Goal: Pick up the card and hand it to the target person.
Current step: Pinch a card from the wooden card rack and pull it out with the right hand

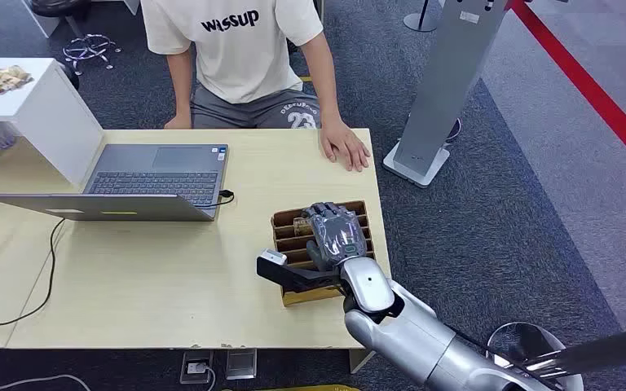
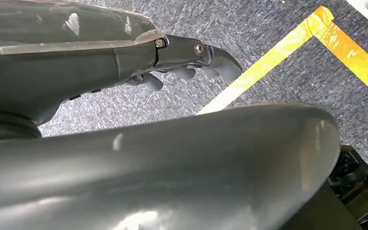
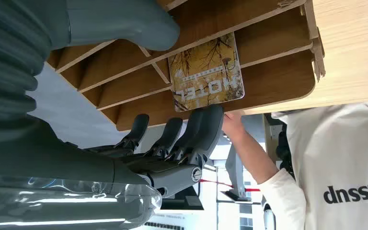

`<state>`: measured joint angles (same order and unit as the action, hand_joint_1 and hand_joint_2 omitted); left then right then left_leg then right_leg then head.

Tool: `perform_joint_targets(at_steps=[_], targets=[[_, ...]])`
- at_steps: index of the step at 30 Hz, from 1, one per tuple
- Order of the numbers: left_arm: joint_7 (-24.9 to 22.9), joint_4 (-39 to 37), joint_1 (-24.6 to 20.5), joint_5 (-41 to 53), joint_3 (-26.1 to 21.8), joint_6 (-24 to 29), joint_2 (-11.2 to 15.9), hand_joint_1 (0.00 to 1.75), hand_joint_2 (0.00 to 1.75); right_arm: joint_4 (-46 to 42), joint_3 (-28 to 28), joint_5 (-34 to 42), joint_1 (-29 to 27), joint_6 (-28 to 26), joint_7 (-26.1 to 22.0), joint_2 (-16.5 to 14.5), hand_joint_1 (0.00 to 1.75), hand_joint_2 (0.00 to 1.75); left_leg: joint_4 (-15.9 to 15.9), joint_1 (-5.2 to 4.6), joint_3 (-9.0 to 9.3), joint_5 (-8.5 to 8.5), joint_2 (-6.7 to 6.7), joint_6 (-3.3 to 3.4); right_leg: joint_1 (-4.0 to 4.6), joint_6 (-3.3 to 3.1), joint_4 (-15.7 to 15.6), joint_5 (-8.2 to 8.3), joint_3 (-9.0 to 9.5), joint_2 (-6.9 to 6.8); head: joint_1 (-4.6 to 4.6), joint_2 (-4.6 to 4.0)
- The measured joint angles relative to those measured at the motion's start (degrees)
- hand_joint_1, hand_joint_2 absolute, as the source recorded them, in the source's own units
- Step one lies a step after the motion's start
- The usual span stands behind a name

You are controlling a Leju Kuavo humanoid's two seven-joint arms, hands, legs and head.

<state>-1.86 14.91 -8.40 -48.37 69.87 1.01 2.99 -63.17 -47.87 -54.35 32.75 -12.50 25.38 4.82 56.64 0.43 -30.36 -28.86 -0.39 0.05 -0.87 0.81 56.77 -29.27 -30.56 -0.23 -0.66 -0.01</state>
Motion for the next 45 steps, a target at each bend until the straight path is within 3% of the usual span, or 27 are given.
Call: perform_joint_targets(at_steps=[14, 19, 23, 27, 45], targets=[[0.0, 0.0, 0.0, 0.1, 0.0, -0.2, 0.0, 0.0, 0.0, 2.7, -0.3, 0.2, 0.7, -0.9, -0.5, -1.1, 0.59, 1.75, 0.0, 0.0, 0.01, 0.0, 0.0, 0.0, 0.0, 0.0, 0.0, 0.0, 0.01, 0.0, -0.01, -0.01], [0.0, 0.0, 0.0, 0.3, 0.0, -0.3, 0.0, 0.0, 0.0, 2.7, -0.3, 0.2, 0.7, -1.2, -0.3, -1.2, 0.62, 1.75, 0.0, 0.0, 0.01, 0.0, 0.0, 0.0, 0.0, 0.0, 0.0, 0.0, 0.0, 0.0, -0.01, 0.0], [0.0, 0.0, 0.0, 0.4, 0.0, -0.3, 0.0, 0.0, 0.0, 2.7, -0.2, 0.3, 0.7, -1.2, -0.1, -1.2, 0.75, 1.75, 0.0, 0.0, 0.02, 0.0, 0.01, 0.0, 0.0, 0.0, 0.0, 0.0, 0.0, 0.0, 0.0, -0.01], [0.0, 0.0, 0.0, 0.4, 0.0, -0.3, 0.0, 0.0, 0.0, 2.8, -0.2, 0.5, 0.7, -1.1, -0.1, -1.2, 1.12, 1.75, 0.0, 0.0, 0.02, 0.0, 0.01, 0.0, 0.0, 0.0, 0.0, 0.0, 0.0, 0.0, 0.0, -0.01], [0.1, 0.0, 0.0, 0.4, 0.0, -0.3, 0.0, 0.0, 0.0, 3.2, -0.2, 0.3, 1.2, -1.6, -0.9, -1.3, 1.23, 1.75, 0.0, 0.0, 0.01, 0.0, 0.0, 0.0, 0.0, 0.0, 0.0, 0.0, 0.01, 0.0, 0.0, -0.01]])
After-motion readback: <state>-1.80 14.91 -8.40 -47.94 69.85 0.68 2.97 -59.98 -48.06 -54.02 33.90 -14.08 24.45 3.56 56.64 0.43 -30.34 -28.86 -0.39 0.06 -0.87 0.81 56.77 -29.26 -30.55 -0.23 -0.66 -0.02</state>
